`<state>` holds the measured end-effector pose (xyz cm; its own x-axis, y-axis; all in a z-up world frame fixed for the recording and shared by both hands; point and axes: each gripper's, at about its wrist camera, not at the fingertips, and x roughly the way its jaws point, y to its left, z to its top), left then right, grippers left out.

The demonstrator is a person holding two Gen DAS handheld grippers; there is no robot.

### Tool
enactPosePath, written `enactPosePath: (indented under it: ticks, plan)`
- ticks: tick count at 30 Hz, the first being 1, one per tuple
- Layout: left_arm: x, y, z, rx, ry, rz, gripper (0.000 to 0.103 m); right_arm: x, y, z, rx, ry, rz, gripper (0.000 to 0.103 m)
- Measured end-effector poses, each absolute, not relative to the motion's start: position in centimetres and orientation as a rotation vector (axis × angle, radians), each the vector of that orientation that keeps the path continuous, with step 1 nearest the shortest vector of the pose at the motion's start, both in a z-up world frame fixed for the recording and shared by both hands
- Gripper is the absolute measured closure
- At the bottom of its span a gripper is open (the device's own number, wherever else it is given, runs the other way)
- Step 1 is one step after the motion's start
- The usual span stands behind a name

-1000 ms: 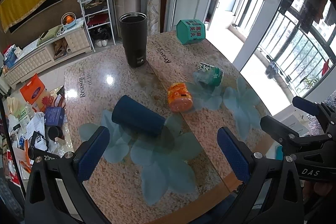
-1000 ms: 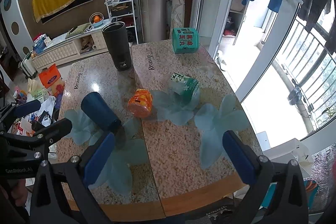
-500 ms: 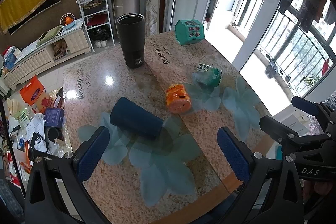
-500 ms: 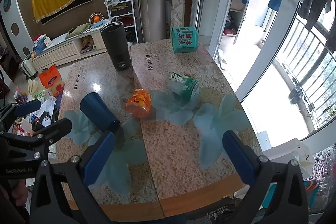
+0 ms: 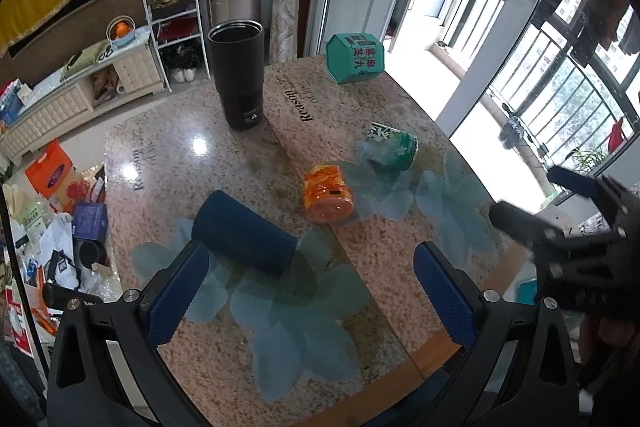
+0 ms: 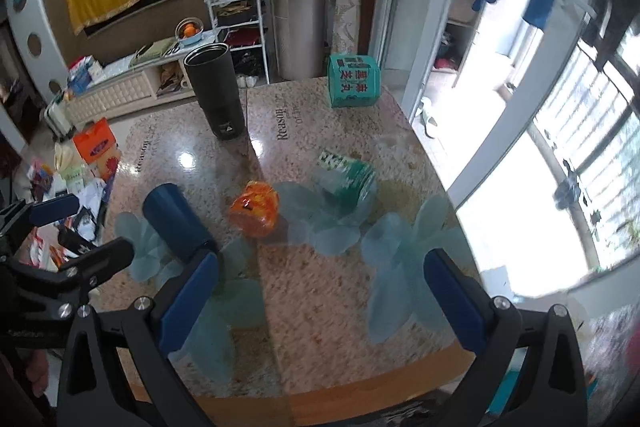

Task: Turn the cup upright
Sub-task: 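Move the right gripper to the green-labelled bottle and grasp it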

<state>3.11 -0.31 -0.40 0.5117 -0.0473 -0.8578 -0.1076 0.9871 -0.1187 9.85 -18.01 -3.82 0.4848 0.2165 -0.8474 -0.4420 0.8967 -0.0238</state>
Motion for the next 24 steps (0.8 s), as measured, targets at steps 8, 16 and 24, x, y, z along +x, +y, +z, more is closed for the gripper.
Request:
enactPosePath:
  ticks: [8,16,24]
  plan:
    - [4.7,1.2,-2.0,-0.272,1.116,0.093,0.000,16.2,-16.2,-6.7,-0.413,1.082,0.490,0.000]
    - [6.3,2.2,-4.5,-0.384,1.164,0.174,0.000,21.4,-13.0,-12.8,-0.643,1.171,0.612,0.000]
    - [8.1,2.6,-6.7,-0.451,1.195,0.242,0.000,25.6,-9.7,-18.8,-0.852,1.272,0.742,0.000]
